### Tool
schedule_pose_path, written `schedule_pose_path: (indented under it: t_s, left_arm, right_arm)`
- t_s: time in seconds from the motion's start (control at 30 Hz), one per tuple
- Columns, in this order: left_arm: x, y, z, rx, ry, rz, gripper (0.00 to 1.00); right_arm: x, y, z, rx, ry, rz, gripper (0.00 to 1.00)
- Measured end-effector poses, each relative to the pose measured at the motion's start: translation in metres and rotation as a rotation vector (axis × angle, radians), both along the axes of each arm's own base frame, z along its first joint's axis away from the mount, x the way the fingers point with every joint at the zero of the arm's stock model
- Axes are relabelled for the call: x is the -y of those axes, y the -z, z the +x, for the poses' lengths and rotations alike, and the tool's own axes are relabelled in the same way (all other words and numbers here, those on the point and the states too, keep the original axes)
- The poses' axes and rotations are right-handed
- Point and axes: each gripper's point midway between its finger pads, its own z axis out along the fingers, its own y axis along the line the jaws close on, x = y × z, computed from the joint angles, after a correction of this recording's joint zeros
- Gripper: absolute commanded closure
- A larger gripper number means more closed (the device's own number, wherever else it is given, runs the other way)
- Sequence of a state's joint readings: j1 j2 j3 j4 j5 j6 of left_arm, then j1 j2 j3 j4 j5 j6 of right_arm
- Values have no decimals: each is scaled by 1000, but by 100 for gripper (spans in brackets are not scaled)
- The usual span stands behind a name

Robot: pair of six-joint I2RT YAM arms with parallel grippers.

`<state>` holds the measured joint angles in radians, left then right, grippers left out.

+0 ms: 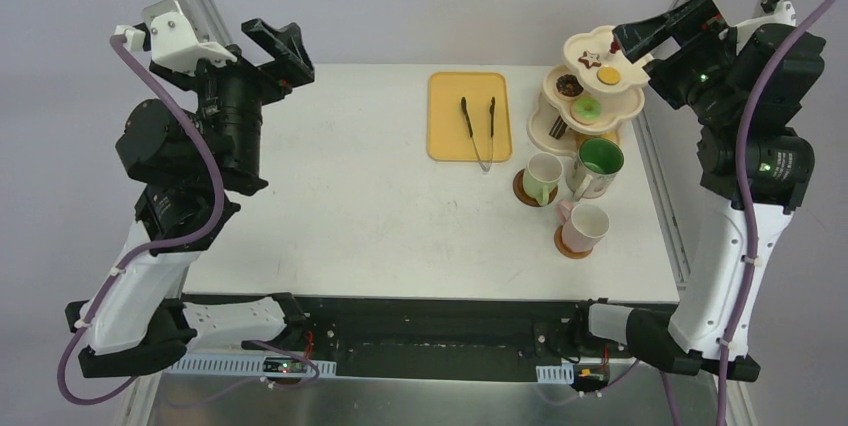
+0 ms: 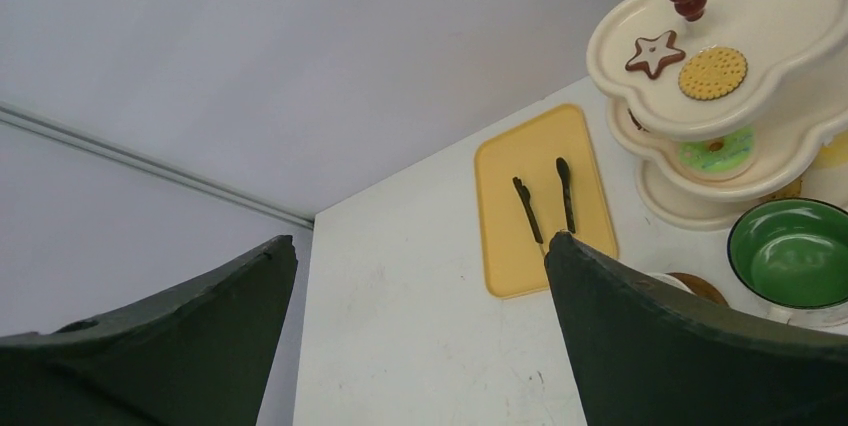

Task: Serve the afternoon tea
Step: Reset both arms

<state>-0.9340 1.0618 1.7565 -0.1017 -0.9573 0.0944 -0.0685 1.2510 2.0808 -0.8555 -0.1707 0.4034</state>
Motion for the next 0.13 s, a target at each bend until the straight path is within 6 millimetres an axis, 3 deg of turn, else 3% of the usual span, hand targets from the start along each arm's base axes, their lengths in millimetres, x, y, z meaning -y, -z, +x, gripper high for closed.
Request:
schedule_pose_path:
  t_s: [0.13]
  left_arm:
    - [-7, 9, -2, -19, -29, 1, 1]
  right_arm:
    - [-3, 8, 8, -14, -13, 19, 1]
